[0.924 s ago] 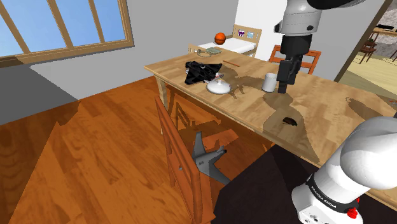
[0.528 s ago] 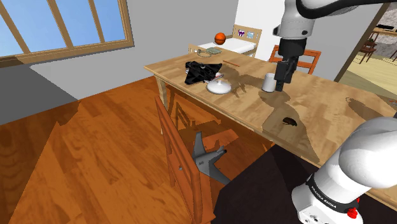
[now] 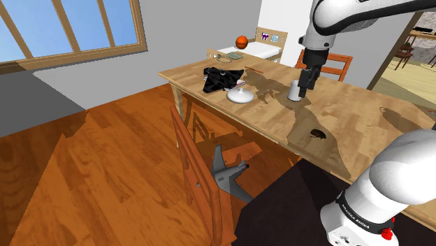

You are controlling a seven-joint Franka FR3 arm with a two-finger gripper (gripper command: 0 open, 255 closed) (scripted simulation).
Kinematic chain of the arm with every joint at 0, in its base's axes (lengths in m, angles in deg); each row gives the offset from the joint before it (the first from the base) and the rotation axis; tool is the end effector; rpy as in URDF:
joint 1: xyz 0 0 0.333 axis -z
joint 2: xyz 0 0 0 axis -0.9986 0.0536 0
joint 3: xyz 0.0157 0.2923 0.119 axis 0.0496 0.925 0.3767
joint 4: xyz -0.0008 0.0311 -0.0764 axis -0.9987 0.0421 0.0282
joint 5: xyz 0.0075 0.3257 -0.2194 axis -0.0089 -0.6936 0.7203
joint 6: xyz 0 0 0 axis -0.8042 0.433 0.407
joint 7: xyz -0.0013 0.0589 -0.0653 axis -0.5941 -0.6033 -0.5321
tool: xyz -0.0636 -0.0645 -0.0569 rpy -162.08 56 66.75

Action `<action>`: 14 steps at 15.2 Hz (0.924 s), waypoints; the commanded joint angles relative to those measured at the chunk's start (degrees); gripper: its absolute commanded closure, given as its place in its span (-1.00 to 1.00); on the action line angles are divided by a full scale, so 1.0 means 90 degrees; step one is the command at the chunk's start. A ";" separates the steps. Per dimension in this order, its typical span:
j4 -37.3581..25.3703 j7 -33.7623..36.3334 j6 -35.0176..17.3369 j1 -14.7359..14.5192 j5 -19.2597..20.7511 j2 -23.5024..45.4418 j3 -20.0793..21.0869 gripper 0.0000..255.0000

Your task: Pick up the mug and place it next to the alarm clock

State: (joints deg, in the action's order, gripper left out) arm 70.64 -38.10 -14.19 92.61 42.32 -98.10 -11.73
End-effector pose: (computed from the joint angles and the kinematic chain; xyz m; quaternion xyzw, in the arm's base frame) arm 0.3602 -0.1192 0.4830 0.9943 0.0817 -0.0675 0.0097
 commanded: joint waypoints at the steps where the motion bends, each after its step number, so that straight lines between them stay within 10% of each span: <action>1: -0.0089 -0.0215 -0.0332 0.0078 0.0096 0.0311 -0.0205 -1.00; 14: -0.1683 -0.1780 -0.1945 0.0402 -0.0291 0.2942 -0.1332 -1.00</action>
State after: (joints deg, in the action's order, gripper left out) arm 56.99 -52.71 -30.79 95.93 40.47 -73.66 -23.01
